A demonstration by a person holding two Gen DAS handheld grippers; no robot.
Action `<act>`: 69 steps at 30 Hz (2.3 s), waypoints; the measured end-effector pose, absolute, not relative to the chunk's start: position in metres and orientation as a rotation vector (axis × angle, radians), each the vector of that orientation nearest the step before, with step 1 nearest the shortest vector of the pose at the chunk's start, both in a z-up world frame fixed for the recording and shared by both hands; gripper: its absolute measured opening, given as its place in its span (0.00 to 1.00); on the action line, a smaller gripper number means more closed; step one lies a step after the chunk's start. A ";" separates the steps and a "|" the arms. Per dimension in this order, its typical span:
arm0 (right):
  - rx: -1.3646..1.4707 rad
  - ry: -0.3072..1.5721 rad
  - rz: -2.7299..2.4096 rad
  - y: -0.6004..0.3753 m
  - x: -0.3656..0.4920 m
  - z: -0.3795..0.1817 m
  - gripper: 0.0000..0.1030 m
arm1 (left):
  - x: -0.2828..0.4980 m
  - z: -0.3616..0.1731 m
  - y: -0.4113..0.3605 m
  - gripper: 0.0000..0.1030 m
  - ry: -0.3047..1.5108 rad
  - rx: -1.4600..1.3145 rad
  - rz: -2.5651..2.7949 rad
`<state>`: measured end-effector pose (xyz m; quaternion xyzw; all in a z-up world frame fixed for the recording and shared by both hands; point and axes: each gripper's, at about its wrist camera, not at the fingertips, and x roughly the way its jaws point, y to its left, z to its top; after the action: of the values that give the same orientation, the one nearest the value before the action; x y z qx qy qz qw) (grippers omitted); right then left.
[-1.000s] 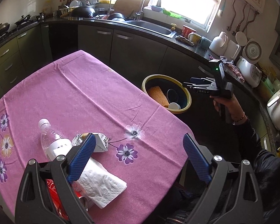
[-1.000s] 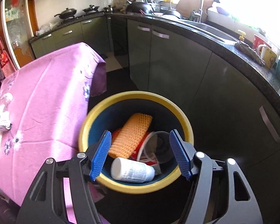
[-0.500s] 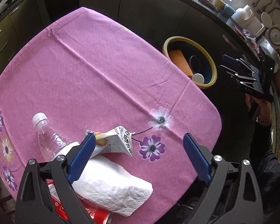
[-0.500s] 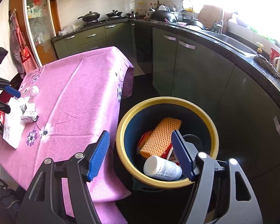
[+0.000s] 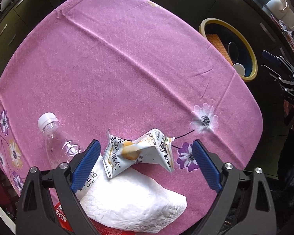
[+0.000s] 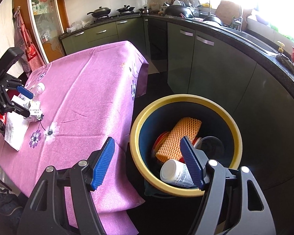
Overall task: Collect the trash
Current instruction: 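Reach the left gripper to the crumpled snack wrapper and grasp it, then carry the snack wrapper over the bin with the left gripper and release, then withdraw the left gripper from the bin back toward the table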
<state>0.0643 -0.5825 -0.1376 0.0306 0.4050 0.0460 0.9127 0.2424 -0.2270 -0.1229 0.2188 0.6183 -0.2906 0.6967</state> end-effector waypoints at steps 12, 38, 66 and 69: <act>0.058 0.843 0.123 -0.576 0.068 -0.140 0.67 | 0.237 -0.141 -0.233 0.68 1.431 0.517 -0.624; 0.125 0.711 -0.008 -0.625 0.003 -0.106 0.69 | 0.193 -0.056 -0.334 0.58 1.259 0.625 -0.853; 0.278 0.678 -0.161 -0.678 -0.081 -0.122 0.86 | 0.215 -0.088 -0.520 0.71 1.144 0.681 -1.002; 0.291 0.684 -0.121 -0.665 -0.072 -0.120 0.88 | 0.199 -0.041 -0.474 0.76 1.062 0.574 -1.030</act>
<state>-0.0720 -0.6653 -0.1202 0.1422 0.3339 -0.0591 0.9299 0.1991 -0.4743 -0.0406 0.2580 0.4769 -0.4628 0.7013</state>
